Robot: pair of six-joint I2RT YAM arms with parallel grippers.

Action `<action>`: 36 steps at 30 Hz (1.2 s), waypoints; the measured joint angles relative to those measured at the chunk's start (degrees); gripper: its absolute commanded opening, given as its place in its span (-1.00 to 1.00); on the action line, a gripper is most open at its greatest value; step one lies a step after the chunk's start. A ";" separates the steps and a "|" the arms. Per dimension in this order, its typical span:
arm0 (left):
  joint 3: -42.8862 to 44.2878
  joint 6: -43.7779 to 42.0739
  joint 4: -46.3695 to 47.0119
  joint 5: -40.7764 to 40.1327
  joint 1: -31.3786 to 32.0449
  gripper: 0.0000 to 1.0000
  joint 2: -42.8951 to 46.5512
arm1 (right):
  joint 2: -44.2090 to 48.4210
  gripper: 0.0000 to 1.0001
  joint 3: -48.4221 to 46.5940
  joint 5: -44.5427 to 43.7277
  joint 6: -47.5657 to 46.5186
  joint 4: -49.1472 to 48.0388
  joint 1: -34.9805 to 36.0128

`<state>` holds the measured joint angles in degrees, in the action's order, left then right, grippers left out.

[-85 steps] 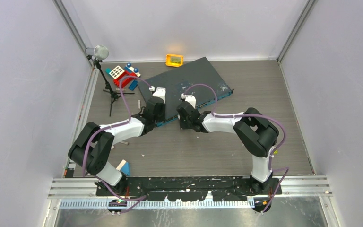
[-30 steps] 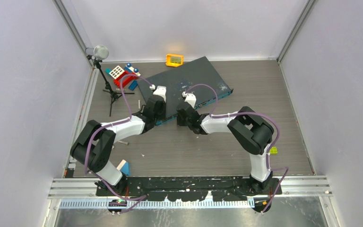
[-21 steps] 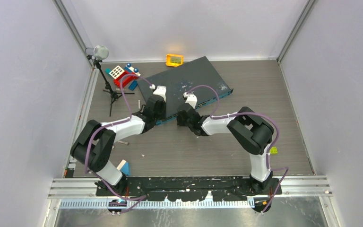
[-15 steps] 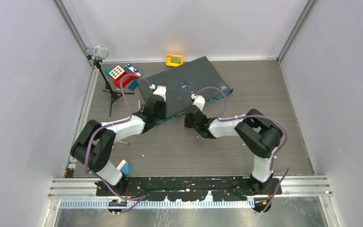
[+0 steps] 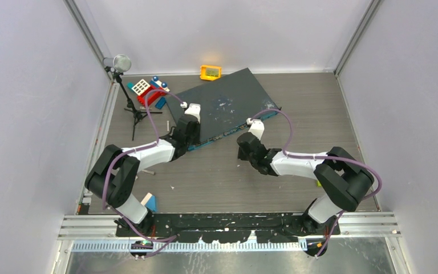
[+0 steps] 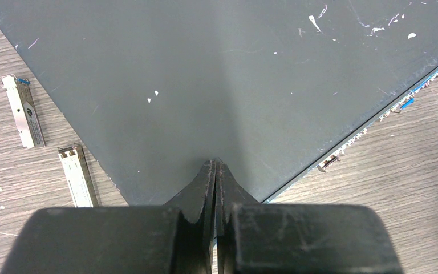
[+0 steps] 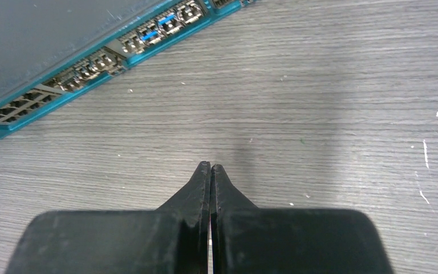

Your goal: Insert the plug into the switch port

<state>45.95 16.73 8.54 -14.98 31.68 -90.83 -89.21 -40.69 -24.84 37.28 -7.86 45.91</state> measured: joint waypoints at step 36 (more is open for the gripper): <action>41.97 -0.92 0.15 -2.34 -14.34 -0.30 -34.01 | -0.85 -0.94 2.25 6.71 -0.04 -0.61 0.00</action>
<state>87.92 15.81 8.69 -17.32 17.34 -124.84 -90.06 -38.44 -18.13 37.23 -8.47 45.91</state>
